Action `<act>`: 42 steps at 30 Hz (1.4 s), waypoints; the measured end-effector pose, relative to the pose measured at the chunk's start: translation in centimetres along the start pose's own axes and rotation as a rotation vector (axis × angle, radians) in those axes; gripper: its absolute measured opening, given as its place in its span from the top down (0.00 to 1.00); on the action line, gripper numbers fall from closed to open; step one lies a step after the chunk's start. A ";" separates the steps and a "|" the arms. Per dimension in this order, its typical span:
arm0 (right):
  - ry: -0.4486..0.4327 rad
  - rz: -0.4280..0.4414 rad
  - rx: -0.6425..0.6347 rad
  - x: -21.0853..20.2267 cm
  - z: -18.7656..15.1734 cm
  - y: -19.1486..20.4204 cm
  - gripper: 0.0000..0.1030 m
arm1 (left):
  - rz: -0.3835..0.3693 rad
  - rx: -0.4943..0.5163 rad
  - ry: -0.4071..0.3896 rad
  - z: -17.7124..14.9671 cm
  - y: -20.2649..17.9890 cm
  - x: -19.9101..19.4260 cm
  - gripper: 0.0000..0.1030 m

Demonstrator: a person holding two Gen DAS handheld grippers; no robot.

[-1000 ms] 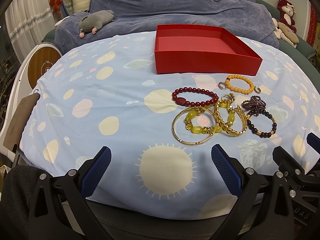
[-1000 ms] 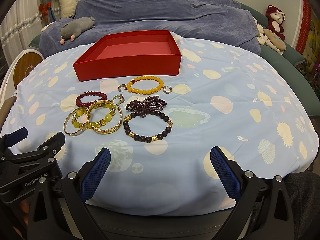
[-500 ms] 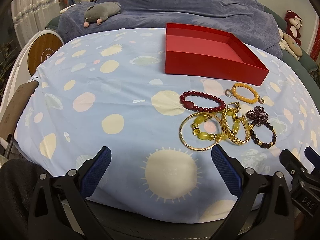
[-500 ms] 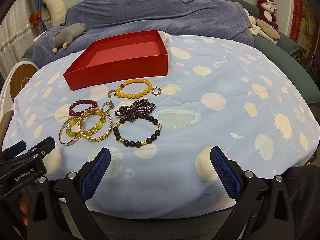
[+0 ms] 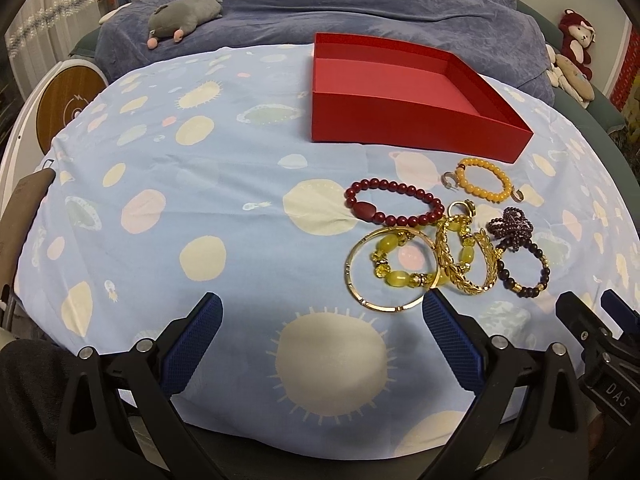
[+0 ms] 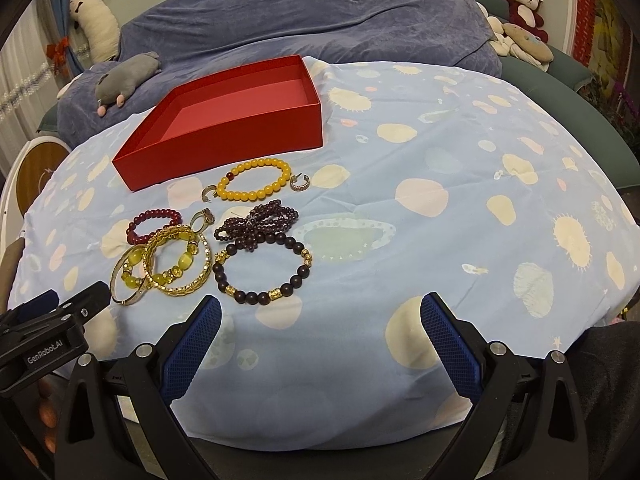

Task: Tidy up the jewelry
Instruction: 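Move left tool to the thin gold bangle while right tool approaches the twisted gold cuff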

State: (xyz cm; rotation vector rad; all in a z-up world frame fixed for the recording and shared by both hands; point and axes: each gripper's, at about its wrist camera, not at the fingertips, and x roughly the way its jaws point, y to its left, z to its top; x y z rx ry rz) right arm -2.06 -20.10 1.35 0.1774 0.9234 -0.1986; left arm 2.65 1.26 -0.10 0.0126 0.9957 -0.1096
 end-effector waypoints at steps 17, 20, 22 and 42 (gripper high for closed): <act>0.026 0.001 -0.010 0.5 -0.1 0.1 0.07 | -0.018 0.117 0.062 0.9 -2.9 2.8 0.26; 0.031 0.003 -0.015 0.6 -0.1 0.3 0.07 | -0.043 0.119 0.049 1.1 -3.1 2.6 0.40; 0.030 0.004 -0.016 0.6 -0.1 0.3 0.07 | -0.061 0.115 0.046 1.3 -3.1 2.5 0.46; 0.014 0.086 -0.134 0.0 1.2 3.8 0.07 | -0.051 -0.017 0.012 2.1 0.7 0.9 0.48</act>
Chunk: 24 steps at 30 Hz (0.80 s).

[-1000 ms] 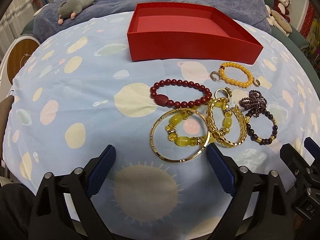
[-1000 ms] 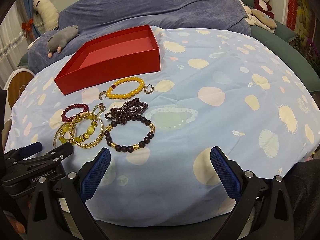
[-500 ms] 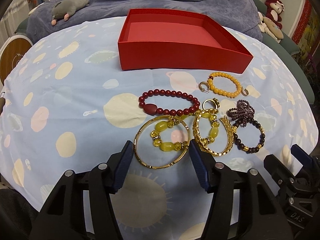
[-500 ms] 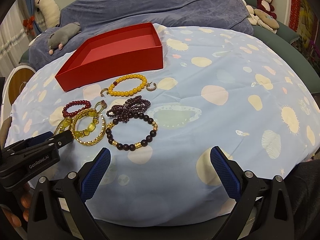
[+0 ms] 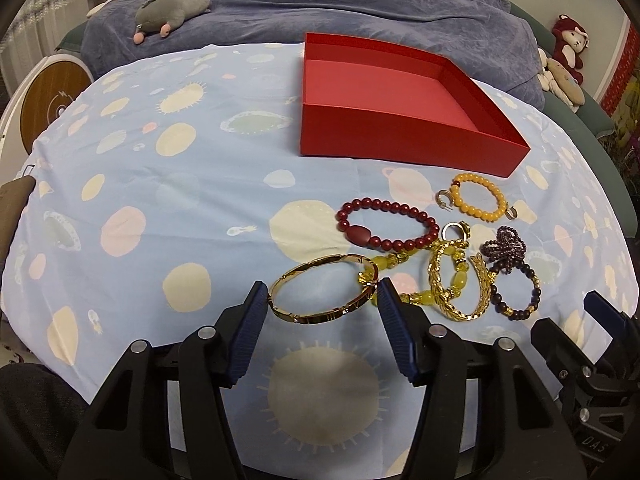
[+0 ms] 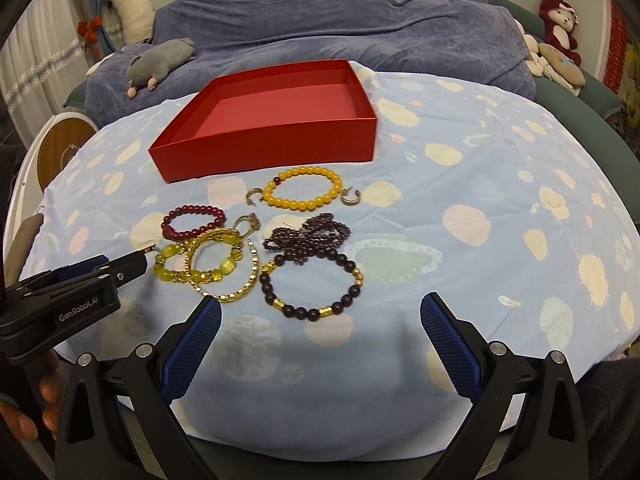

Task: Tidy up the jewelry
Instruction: 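Move left tool to the thin gold bangle while right tool approaches the twisted gold cuff, then grasp the thin gold bangle with left tool while right tool grasps the twisted gold cuff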

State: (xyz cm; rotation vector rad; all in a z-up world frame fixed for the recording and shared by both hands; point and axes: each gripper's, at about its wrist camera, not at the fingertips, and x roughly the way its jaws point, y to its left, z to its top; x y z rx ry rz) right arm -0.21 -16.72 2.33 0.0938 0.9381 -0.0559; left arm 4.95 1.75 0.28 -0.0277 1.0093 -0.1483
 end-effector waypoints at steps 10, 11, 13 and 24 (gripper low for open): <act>0.078 0.100 -0.099 2.5 1.0 4.5 0.35 | 0.036 -0.043 0.008 0.3 2.4 0.4 0.49; 0.086 0.105 -0.102 2.7 1.0 4.7 0.39 | 0.038 -0.044 0.008 0.3 2.5 0.4 0.49; 0.100 0.122 -0.114 3.1 1.1 5.3 0.47 | 0.040 -0.045 0.008 0.3 2.6 0.4 0.49; 0.137 0.161 -0.170 4.5 1.3 6.8 0.88 | 0.040 -0.041 0.028 0.5 2.9 1.5 0.49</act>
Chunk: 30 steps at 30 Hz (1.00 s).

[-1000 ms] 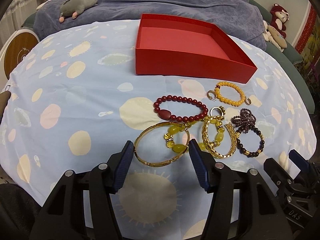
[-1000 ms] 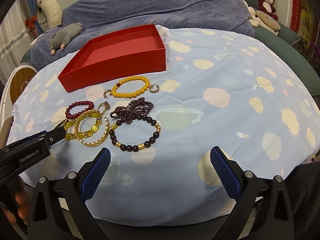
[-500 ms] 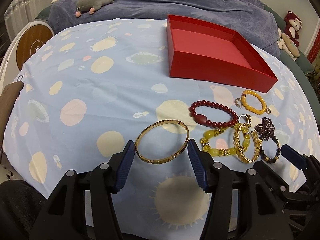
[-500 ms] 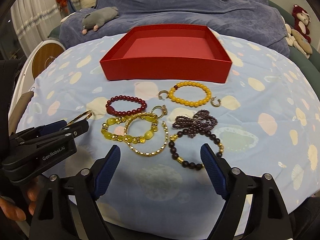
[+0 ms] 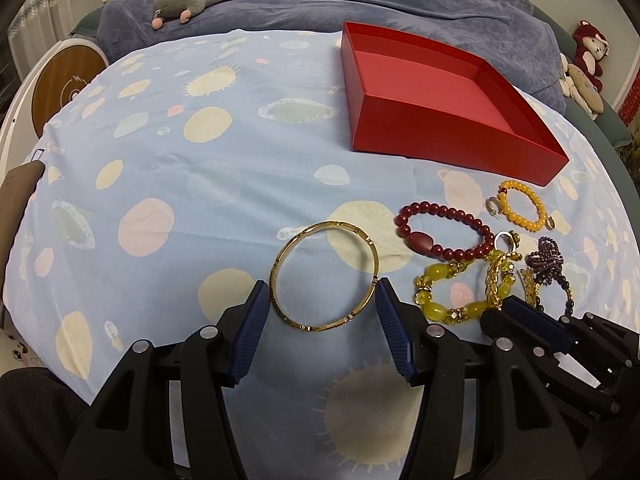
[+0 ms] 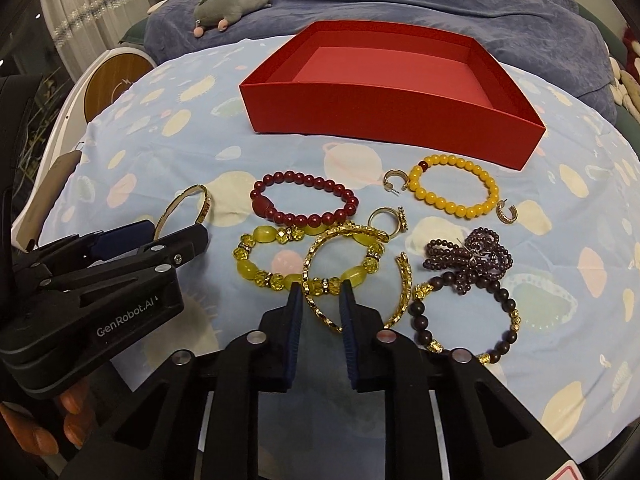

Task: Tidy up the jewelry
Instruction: 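Grasp the thin gold bangle with left tool while right tool grasps the twisted gold cuff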

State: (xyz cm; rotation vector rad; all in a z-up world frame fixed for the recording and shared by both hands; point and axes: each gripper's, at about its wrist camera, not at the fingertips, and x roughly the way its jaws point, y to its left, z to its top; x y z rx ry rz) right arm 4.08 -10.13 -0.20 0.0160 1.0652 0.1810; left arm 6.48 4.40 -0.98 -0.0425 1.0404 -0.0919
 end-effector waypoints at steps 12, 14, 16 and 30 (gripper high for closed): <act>-0.033 0.045 0.045 -2.3 0.2 -1.0 0.96 | -0.024 -0.019 -0.018 0.4 -0.2 -1.3 0.51; -0.045 0.050 0.058 -2.9 0.2 -1.3 0.96 | -0.028 -0.017 -0.024 0.4 -0.3 -1.6 0.51; -0.052 0.054 0.071 -3.5 0.2 -1.7 0.96 | -0.033 -0.017 -0.030 0.4 -0.5 -2.0 0.51; -0.061 0.056 0.113 -4.3 -0.4 -2.8 0.96 | -0.050 0.005 -0.006 0.5 -1.1 -1.0 0.68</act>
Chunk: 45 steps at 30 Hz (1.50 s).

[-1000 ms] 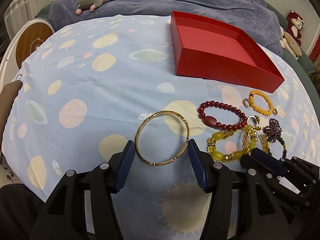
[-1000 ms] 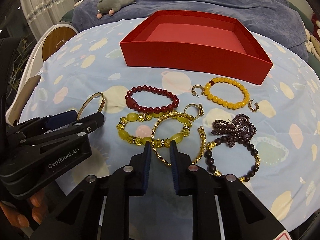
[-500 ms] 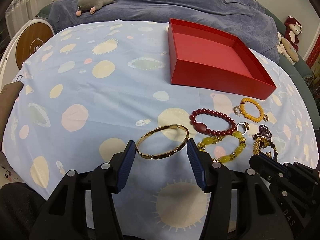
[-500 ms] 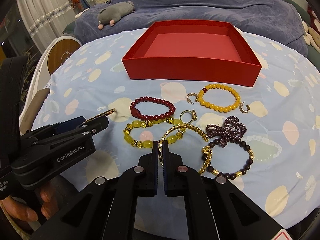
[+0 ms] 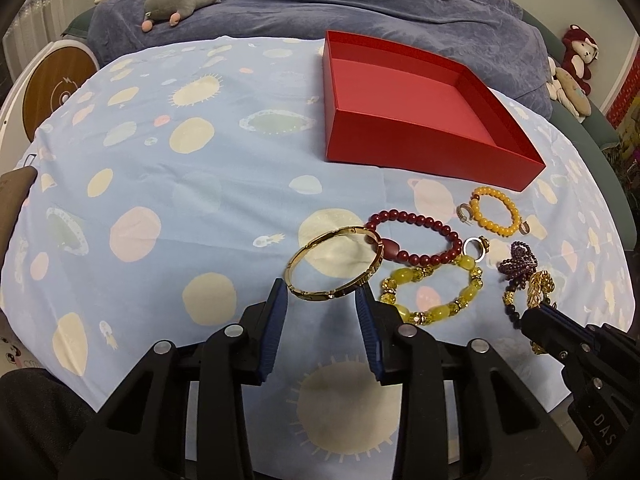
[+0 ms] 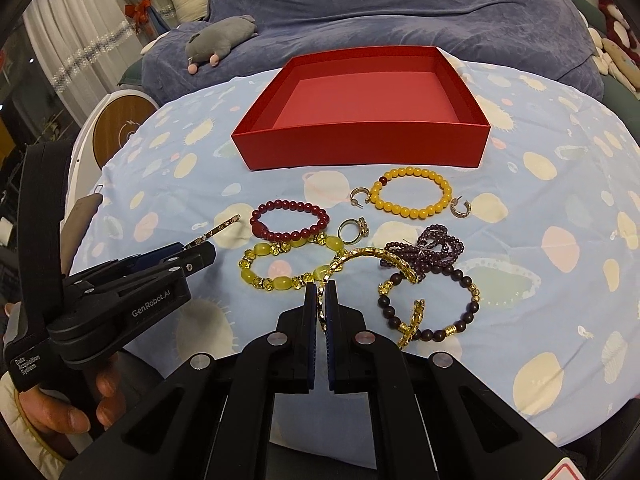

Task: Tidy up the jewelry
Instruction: 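Grasp the thin gold bangle with left tool while right tool grasps the twisted gold cuff, then carry the thin bangle with left tool while right tool carries the cuff into the red box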

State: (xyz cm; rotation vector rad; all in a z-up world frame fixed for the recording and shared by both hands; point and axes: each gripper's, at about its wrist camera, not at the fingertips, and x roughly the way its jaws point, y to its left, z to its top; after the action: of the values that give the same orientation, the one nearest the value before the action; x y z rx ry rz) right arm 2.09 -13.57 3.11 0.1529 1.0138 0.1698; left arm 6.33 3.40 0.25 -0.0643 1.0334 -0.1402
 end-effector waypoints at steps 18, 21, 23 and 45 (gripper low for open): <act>0.018 0.013 0.013 0.8 0.7 -0.4 0.96 | -0.037 0.068 -0.028 4.9 -1.2 1.9 0.66; 0.024 0.017 0.019 1.1 1.0 -0.5 0.96 | -0.055 0.078 -0.022 5.7 -1.5 2.5 0.67; 0.028 0.021 0.021 1.2 1.1 -0.6 0.96 | -0.072 0.072 -0.025 6.2 -1.6 2.7 0.68; 0.040 0.036 0.058 2.0 2.0 -1.8 0.96 | -0.081 0.003 0.037 7.2 -2.1 6.3 0.75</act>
State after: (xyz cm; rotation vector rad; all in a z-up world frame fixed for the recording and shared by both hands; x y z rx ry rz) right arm 4.94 -14.97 2.16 0.2209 1.0567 0.1767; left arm 15.51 0.31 -1.14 -0.1006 1.0677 -0.2171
